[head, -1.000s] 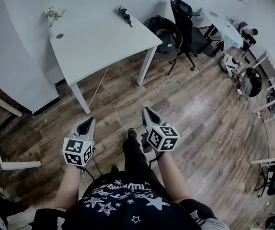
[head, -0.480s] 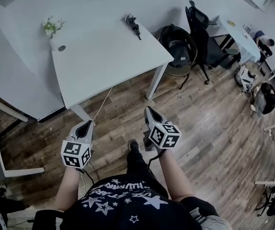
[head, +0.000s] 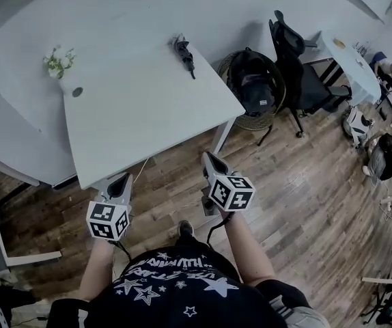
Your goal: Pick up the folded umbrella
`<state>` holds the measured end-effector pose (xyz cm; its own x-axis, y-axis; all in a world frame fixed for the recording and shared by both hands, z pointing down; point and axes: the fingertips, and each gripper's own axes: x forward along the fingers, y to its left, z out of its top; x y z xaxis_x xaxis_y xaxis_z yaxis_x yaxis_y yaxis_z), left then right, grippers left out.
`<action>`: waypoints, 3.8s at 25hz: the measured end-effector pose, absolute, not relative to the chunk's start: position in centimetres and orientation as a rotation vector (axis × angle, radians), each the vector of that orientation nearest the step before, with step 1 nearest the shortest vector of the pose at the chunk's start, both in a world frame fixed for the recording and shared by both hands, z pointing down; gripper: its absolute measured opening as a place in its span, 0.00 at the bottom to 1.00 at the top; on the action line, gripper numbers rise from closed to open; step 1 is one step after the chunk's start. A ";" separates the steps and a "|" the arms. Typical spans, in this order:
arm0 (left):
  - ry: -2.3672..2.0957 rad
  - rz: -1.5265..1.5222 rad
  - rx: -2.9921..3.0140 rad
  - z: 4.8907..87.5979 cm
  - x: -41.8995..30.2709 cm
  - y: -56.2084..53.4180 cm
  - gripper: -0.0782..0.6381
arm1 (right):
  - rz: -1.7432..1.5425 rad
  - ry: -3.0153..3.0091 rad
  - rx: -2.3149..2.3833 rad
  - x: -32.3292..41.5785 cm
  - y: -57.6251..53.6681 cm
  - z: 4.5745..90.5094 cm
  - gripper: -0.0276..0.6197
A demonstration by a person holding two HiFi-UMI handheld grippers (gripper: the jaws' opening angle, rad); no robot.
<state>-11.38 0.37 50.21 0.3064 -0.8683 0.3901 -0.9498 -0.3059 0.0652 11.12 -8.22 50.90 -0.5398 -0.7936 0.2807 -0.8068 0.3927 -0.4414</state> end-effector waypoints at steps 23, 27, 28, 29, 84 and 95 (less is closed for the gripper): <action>-1.744 0.302 2.179 50.9 -14.4 -20.6 0.11 | 0.798 -2.562 1.395 10.4 -30.2 52.0 0.07; -1.756 0.265 2.193 50.0 -15.9 -26.3 0.11 | 0.761 -2.524 1.415 9.6 -35.9 51.8 0.07; -1.761 0.261 2.191 49.8 -16.4 -27.5 0.11 | 0.752 -2.514 1.417 9.4 -37.3 51.8 0.07; -1.766 0.257 2.187 49.7 -17.0 -28.7 0.11 | 0.742 -2.504 1.420 9.1 -38.7 51.7 0.07; -1.651 0.204 2.023 56.3 -23.9 -49.7 0.11 | 0.511 -2.027 1.166 -1.2 -67.6 66.0 0.36; -1.638 0.191 2.062 53.5 -22.2 -47.6 0.11 | 0.643 -2.235 1.224 -1.6 -63.2 59.6 0.36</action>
